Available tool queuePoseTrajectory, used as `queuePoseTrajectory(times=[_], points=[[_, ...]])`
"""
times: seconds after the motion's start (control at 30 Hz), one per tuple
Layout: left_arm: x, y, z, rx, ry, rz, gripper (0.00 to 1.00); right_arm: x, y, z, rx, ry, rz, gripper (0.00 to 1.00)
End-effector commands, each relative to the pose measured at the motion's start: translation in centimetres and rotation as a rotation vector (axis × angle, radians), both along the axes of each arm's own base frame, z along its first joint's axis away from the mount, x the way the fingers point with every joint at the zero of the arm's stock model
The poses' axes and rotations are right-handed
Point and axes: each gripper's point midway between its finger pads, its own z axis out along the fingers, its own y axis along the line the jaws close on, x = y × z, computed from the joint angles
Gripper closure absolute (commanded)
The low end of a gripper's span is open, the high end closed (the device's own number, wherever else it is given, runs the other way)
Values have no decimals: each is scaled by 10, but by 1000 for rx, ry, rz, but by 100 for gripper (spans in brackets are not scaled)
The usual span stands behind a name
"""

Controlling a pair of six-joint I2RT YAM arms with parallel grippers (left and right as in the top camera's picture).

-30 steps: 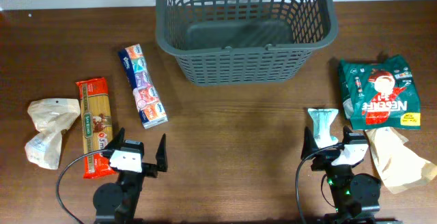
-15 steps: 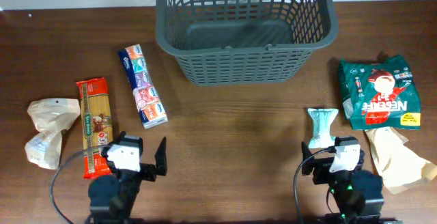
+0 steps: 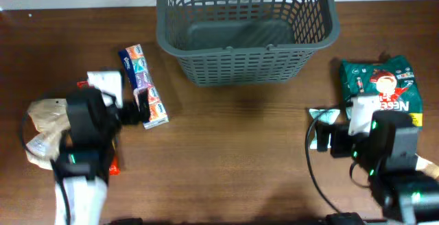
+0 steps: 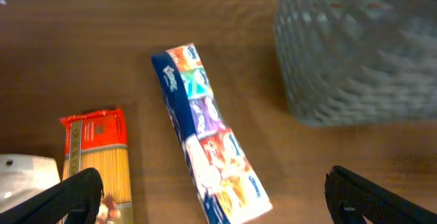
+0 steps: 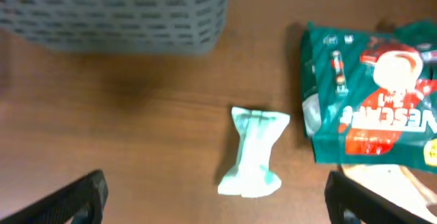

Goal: Pack container
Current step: 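Move right gripper to the green Nescafe pouch and grasp it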

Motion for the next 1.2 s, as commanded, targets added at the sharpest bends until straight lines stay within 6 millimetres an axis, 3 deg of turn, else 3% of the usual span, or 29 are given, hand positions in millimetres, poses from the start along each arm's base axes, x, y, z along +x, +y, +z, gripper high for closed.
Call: queuePoseTrajectory(times=[0.0,0.1,0.2,0.4,0.57,0.77,0.97,1.17], points=[[34,4,8,-54,44,-62,1,14,8,30,28,3,25,1],[51,12,3,-79,86,-53,1,27,-8,36,-5,8,-64,1],[59,16,-7,-83,115,-45,1,38,-44,27,-34,74,-245,1],[63,18,-21,-87,151,-41,1,59,-108,-23,18,274,-446,1],[63,17,-22,-88,154,-42,1,75,-145,-60,23,359,-492,1],[62,17,-22,-89,157,-42,1,93,-175,-86,0,373,-494,1],[60,16,-25,-93,170,-42,1,112,-183,-106,-111,387,-353,1],[56,15,-28,-99,189,-44,1,127,-190,-151,-110,452,-341,1]])
